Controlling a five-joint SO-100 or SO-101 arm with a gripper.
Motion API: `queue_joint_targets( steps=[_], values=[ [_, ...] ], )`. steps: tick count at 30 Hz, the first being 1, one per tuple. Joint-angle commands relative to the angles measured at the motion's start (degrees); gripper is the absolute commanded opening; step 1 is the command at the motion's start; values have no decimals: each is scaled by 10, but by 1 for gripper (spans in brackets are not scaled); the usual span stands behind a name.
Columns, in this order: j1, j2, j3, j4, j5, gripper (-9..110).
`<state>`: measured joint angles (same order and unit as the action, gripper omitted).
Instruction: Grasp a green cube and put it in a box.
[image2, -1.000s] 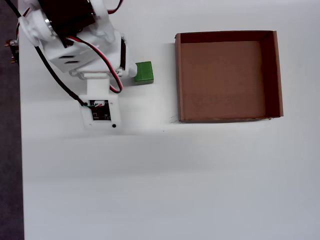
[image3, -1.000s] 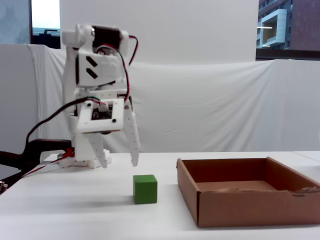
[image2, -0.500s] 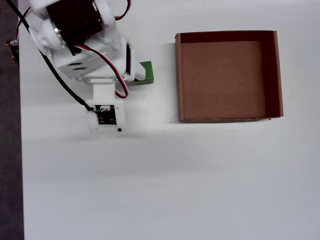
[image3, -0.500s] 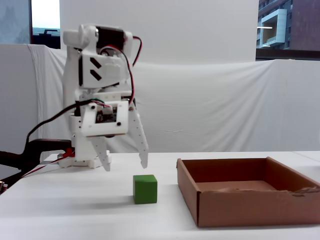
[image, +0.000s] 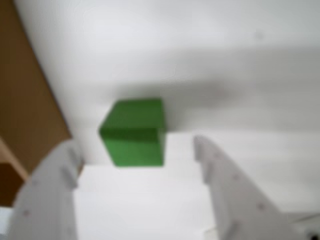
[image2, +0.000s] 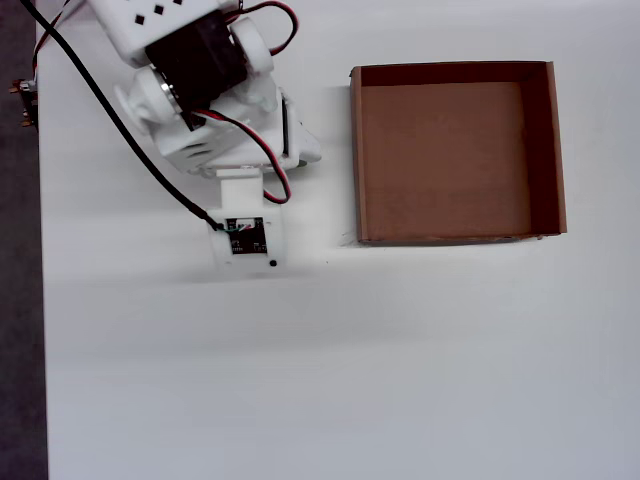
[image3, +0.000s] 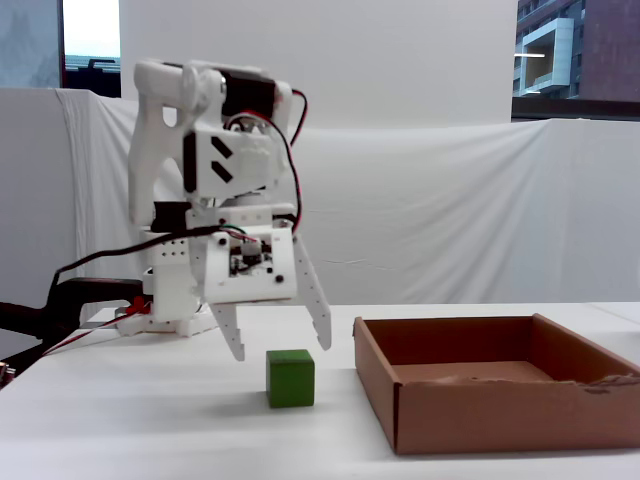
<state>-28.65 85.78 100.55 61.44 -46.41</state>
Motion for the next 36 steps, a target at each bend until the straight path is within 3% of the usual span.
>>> queue_joint_targets(
  steps=[1,36],
  values=[
    [-9,1,-27,-4,1,32],
    [-41,-27,24,-27,1,32]
  ],
)
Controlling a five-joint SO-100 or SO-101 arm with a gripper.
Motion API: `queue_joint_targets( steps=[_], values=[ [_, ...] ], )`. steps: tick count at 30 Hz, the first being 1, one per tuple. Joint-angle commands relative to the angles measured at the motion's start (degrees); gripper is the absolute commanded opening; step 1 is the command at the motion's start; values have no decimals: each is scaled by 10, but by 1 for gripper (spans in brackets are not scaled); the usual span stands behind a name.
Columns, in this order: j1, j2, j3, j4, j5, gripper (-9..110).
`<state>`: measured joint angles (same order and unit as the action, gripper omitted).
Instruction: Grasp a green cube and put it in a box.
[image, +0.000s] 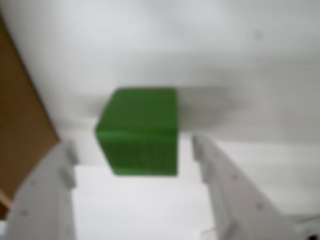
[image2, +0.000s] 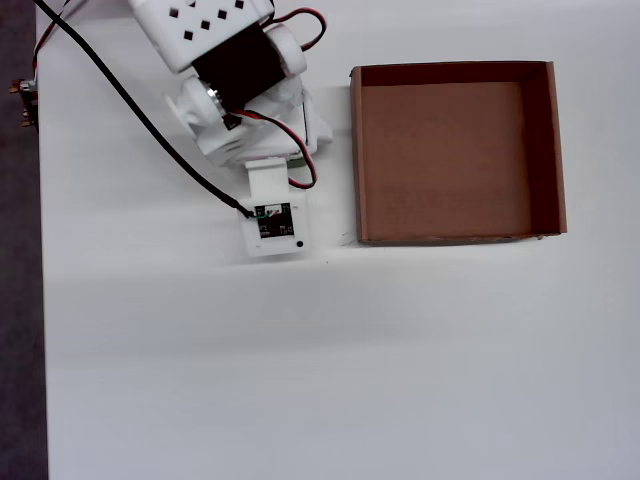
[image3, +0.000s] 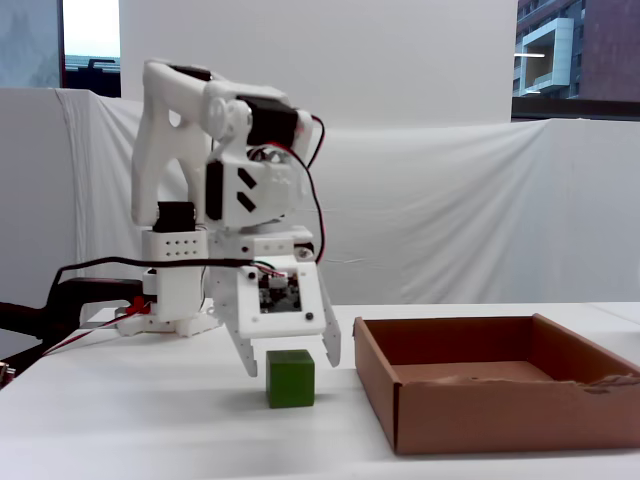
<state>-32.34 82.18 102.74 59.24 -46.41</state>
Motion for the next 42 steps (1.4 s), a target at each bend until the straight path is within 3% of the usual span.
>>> queue_joint_targets(
  steps=[1,11,42],
  values=[
    [-4,9,3,-6,1,32],
    [-5,16,16,-18,1,22],
    [-7,33,16,-2,6,14]
  ],
)
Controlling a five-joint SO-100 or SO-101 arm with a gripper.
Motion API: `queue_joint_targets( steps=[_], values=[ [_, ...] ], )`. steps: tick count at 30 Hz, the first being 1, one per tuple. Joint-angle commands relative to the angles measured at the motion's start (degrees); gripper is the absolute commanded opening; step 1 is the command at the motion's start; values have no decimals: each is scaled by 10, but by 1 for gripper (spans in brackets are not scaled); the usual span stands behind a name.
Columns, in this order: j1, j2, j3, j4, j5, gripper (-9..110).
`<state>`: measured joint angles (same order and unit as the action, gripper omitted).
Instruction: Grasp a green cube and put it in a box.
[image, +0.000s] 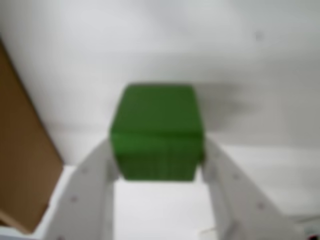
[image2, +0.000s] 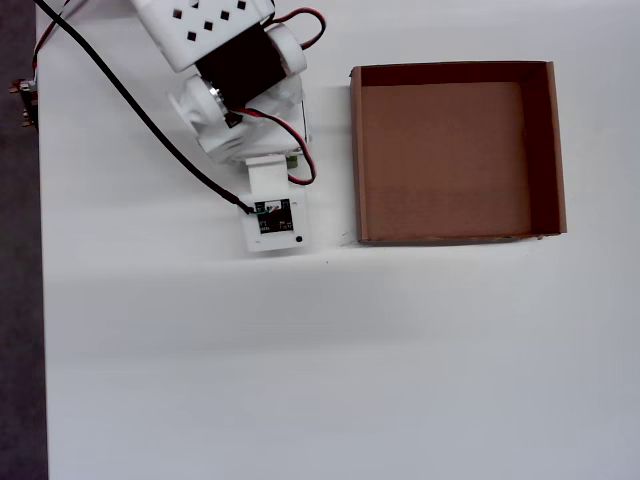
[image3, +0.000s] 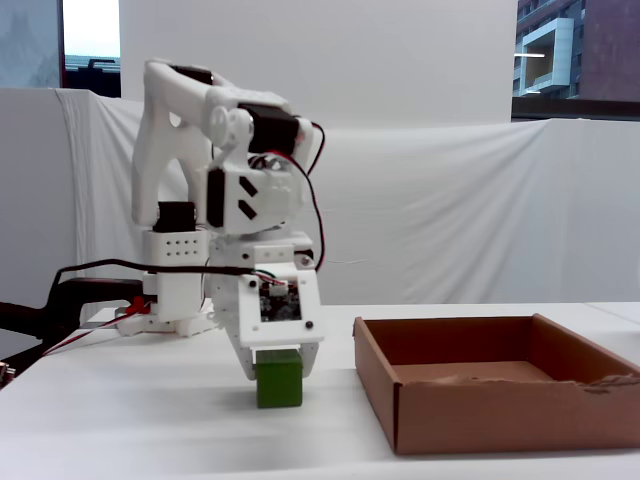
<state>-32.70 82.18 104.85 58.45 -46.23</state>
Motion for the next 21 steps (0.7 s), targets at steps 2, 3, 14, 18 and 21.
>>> queue_joint_targets(
  steps=[2,3,14,18,21],
  values=[
    [-4,42,-9,13,7,14],
    [-4,47,-10,16,8,14],
    [-13,85,-51,57,18,14],
    [-45,113,-54,79,18,15],
    [-89,161,-30,91,18,16]
  ],
)
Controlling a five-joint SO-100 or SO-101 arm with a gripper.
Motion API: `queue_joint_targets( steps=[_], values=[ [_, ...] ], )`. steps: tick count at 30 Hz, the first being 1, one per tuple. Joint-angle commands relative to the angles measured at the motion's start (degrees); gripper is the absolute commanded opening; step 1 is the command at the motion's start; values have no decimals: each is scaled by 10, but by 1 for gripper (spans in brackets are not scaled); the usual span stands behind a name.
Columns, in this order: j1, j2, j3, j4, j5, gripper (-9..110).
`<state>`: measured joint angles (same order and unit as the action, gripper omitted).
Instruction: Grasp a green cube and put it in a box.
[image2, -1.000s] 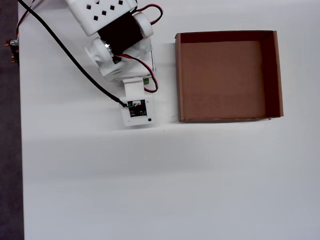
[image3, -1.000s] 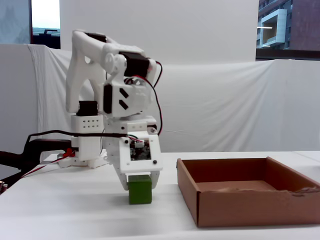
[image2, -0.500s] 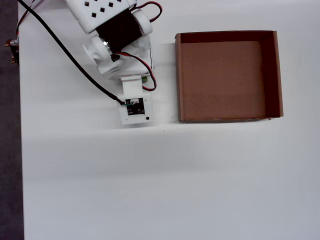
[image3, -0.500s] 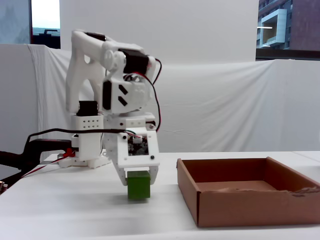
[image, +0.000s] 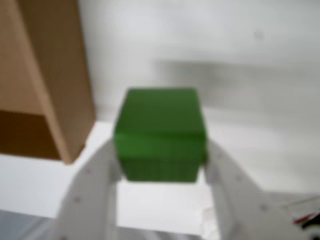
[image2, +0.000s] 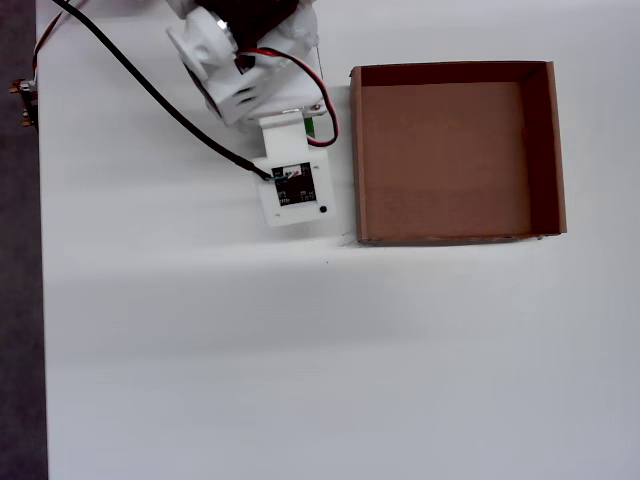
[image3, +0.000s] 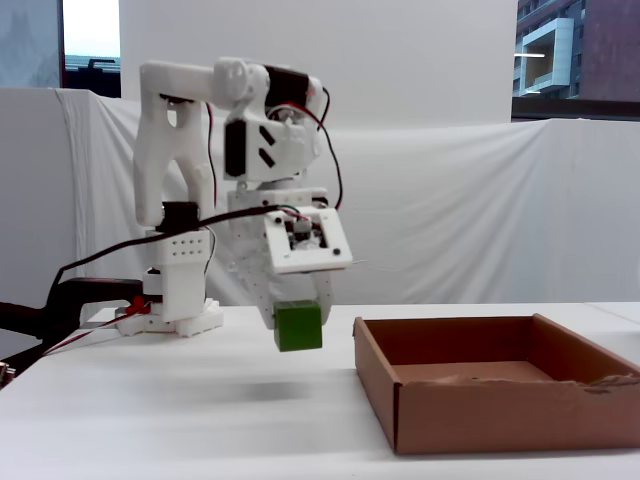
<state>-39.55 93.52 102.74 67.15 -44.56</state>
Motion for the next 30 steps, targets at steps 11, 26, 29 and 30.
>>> queue_joint_targets(
  steps=[11,26,29,30],
  values=[
    [-82,-10,-134,42,3,16],
    [-109,-129,-299,90,3,16],
    [-115,-152,-323,91,3,16],
    [-117,-161,-331,93,3,16]
  ],
)
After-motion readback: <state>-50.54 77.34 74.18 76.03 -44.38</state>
